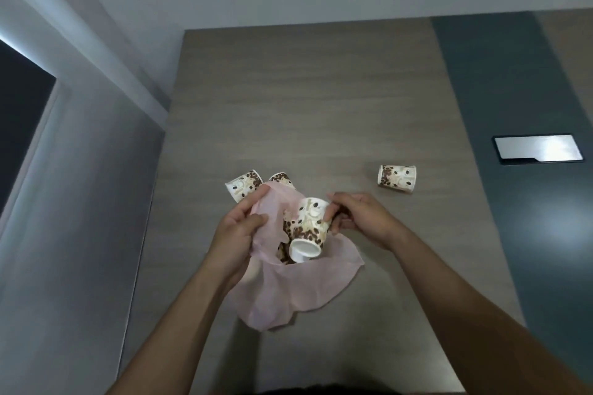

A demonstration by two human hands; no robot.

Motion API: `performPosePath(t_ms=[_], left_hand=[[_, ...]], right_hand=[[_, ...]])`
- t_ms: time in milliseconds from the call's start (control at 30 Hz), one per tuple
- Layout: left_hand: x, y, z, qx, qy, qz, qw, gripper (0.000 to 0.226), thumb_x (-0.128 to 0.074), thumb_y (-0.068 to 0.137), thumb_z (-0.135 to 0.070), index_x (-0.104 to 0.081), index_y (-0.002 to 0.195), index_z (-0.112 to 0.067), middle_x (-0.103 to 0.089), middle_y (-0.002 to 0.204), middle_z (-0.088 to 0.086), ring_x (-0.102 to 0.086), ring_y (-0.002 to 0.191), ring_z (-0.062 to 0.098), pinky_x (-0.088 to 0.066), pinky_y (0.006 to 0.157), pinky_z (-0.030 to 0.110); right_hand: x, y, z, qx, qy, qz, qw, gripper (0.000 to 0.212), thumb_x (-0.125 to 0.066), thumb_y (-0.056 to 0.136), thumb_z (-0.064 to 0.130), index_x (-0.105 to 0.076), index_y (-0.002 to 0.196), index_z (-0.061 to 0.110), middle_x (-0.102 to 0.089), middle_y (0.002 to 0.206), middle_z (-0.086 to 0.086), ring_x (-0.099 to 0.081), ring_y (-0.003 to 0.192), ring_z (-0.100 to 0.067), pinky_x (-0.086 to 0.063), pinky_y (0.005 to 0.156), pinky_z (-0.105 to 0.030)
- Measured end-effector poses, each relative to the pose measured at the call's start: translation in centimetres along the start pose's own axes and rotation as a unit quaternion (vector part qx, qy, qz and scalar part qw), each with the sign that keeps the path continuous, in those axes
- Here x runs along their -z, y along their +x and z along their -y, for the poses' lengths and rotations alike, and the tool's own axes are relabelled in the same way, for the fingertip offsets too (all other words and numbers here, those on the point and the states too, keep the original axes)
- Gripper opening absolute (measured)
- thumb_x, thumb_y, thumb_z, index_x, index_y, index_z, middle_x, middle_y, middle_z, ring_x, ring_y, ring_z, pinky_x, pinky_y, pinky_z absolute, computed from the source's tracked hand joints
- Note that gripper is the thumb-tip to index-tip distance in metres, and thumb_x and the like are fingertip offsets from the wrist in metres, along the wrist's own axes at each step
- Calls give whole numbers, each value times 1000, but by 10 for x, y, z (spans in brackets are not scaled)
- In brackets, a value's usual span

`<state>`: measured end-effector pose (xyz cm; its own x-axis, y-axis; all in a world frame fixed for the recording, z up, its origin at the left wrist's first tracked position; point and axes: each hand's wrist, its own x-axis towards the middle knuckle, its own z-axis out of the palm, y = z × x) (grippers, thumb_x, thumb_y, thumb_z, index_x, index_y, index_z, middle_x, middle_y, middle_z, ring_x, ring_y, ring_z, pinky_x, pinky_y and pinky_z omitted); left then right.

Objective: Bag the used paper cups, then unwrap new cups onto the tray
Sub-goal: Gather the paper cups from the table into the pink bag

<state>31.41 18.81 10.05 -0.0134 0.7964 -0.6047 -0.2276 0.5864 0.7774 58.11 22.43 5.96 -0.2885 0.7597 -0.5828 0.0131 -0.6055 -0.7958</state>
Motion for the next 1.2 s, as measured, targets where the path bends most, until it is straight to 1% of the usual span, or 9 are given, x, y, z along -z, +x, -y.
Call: performPosePath(t_ms=[133, 333, 500, 600, 700, 833, 967, 1100, 1200], left_hand=[[17, -26, -3, -25, 19, 31, 999, 60, -54, 104, 10, -75, 146, -28, -77, 145, 1, -69, 135, 26, -51, 116, 44], [44, -80, -35, -2, -83, 192, 978, 62, -50, 99, 4, -62, 158, -9, -60, 163, 24, -54, 146, 42, -53, 113, 43], [94, -106, -66, -8, -180, 231, 956, 65, -41, 100, -4, -57, 162, -11, -57, 166, 20, -51, 154, 45, -50, 119, 53], [115, -104, -65, -24, -197, 215, 956, 64, -41, 101, -5, -57, 162, -12, -58, 166, 18, -46, 159, 45, -39, 129, 57], [122, -96, -56, -13, -228, 167, 959, 62, -42, 101, -3, -60, 159, -11, -64, 160, 20, -62, 146, 42, -55, 117, 51], [119, -76, -31, 5, -236, 68, 969, 57, -40, 103, 3, -65, 154, -8, -75, 143, 22, -83, 108, 31, -71, 80, 38], [120, -56, -9, 35, -237, -3, 971, 58, -42, 103, 5, -59, 158, -6, -67, 151, 26, -74, 117, 35, -72, 78, 37], [114, -47, 5, 62, -229, -11, 971, 57, -44, 105, 7, -57, 159, -5, -67, 150, 29, -71, 123, 38, -71, 83, 37], [106, -42, 13, 71, -224, -14, 972, 53, -47, 107, 8, -61, 156, -7, -75, 137, 24, -76, 112, 34, -71, 76, 34]], right_hand=[[-66, -26, -14, -14, -71, 67, 995, 41, -59, 111, 28, -86, 92, 3, -82, 84, -10, -73, 78, -21, -56, 86, -31], [-133, -42, -21, 97, -287, 79, 950, 31, -60, 108, 38, -87, 94, 29, -71, 123, 24, -66, 120, 5, -49, 107, -23], [-138, -42, -12, 138, -371, -162, 904, 30, -68, 104, 50, -83, 98, 24, -79, 98, 10, -65, 72, 4, -46, 81, -29], [-126, -51, -14, 7, -518, -158, 841, 59, -80, 86, 65, -66, 135, 34, -76, 127, 2, -71, 115, -17, -47, 98, -41], [-111, -55, -32, -110, -649, -72, 749, 108, -80, 87, 60, -18, 172, 36, -33, 177, -8, -36, 161, -34, -28, 125, -57], [-102, -57, -57, -158, -701, -13, 696, 100, -61, 104, 41, 12, 174, 37, 1, 183, -21, -8, 169, -38, -7, 132, -62], [-95, -58, -62, -160, -705, 15, 691, 91, -51, 109, 39, 16, 172, 41, 3, 183, -21, -7, 170, -37, -3, 133, -59], [-85, -63, -56, -149, -685, 18, 713, 109, -66, 100, 47, 15, 172, 40, -6, 183, -15, -14, 169, -35, -14, 132, -60], [-78, -69, -42, -112, -660, 22, 743, 107, -72, 94, 62, -7, 175, 34, -21, 182, -6, -27, 165, -30, -27, 130, -54]])
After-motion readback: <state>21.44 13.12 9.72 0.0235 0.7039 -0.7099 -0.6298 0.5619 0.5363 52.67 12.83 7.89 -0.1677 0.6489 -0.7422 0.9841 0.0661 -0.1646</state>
